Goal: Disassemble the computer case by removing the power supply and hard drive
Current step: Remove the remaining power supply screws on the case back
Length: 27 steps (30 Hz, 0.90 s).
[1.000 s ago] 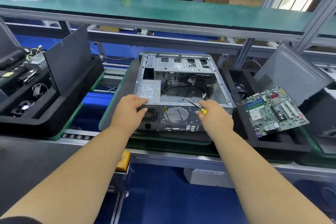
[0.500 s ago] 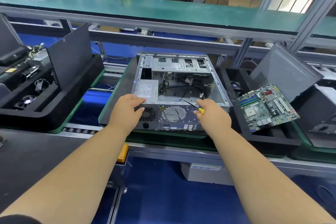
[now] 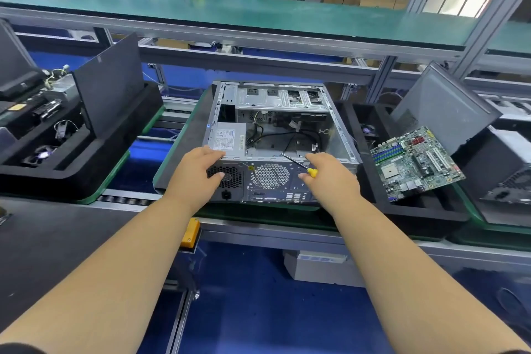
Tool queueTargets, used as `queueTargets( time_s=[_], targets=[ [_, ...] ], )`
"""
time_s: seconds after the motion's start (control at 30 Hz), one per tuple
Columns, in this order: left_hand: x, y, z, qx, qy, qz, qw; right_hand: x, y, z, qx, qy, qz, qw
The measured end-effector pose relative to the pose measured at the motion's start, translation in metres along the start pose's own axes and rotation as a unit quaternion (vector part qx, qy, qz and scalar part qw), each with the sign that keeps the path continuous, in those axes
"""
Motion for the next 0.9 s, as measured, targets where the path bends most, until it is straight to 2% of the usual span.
queueTargets(
  time_s=[0.1, 0.2, 0.27, 0.37, 0.53, 0.73, 0.9],
  targets=[
    [-0.002, 0.016, 0.002, -0.016, 0.053, -0.005, 0.998, 0.001, 0.021, 0.000, -0.022, -0.057, -0.031, 0.998],
    [-0.007, 0.036, 0.004, -0.052, 0.123, -0.094, 0.987, 0.007, 0.047, 0.004, -0.066, -0.108, -0.060, 0.990],
    [-0.008, 0.046, 0.003, -0.089, 0.151, -0.133, 0.975, 0.015, 0.059, 0.009, -0.056, -0.144, -0.020, 0.988],
    [0.000, 0.055, 0.003, -0.158, 0.196, -0.146, 0.957, 0.034, 0.073, 0.017, -0.016, -0.213, 0.055, 0.975],
    [0.035, 0.061, 0.013, -0.261, 0.292, -0.084, 0.916, 0.072, 0.083, 0.014, 0.041, -0.292, 0.113, 0.949],
    [0.074, 0.066, 0.033, -0.358, 0.368, 0.018, 0.858, 0.112, 0.081, 0.011, 0.083, -0.278, 0.124, 0.949],
    [0.084, 0.066, 0.039, -0.389, 0.407, 0.070, 0.823, 0.140, 0.078, 0.016, 0.132, -0.286, 0.126, 0.941]
  ],
)
Point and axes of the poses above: each hand's wrist, its own y-axis away from the middle knuckle, its own x-axis out of the palm, z = x × y, the point moved 3 cm from there along -y, towards the middle knuckle, and after that the axes turned 4 degrees about x, right-handed, at the moved point
